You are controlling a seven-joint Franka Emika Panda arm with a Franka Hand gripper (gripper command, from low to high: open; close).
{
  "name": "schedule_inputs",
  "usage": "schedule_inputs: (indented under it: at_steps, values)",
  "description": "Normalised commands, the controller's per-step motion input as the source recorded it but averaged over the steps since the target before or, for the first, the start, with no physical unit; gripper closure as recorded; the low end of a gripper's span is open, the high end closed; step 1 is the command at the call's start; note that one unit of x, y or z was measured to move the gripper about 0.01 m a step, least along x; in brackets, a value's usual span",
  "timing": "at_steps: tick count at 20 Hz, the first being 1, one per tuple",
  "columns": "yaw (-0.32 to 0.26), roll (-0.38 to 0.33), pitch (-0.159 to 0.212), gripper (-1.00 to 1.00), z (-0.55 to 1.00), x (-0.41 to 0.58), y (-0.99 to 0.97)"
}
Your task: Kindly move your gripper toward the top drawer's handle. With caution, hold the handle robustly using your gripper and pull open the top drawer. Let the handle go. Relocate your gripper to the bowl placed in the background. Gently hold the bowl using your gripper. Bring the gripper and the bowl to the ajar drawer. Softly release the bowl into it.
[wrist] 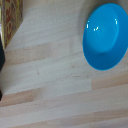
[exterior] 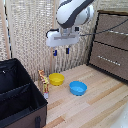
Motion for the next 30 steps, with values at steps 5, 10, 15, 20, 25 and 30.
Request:
schedule_inputs:
  at_steps: [5, 10, 15, 20, 25, 30]
  values:
    - [0.107, -0.291, 0.0, -1.0, 0.13, -0.192, 0.02]
    - [0.113, -0.359, 0.0, -1.0, 0.18, -0.242, 0.0]
    - [0.11, -0.359, 0.0, -1.0, 0.18, -0.236, 0.0]
    - [0.106, -0.364, 0.0, -1.0, 0.15, -0.118, 0.0]
    - [0.146, -0.329, -0.01, -1.0, 0.14, 0.072, 0.0]
    - [0.167, -0.305, -0.059, -1.0, 0.09, 0.098, 0.0]
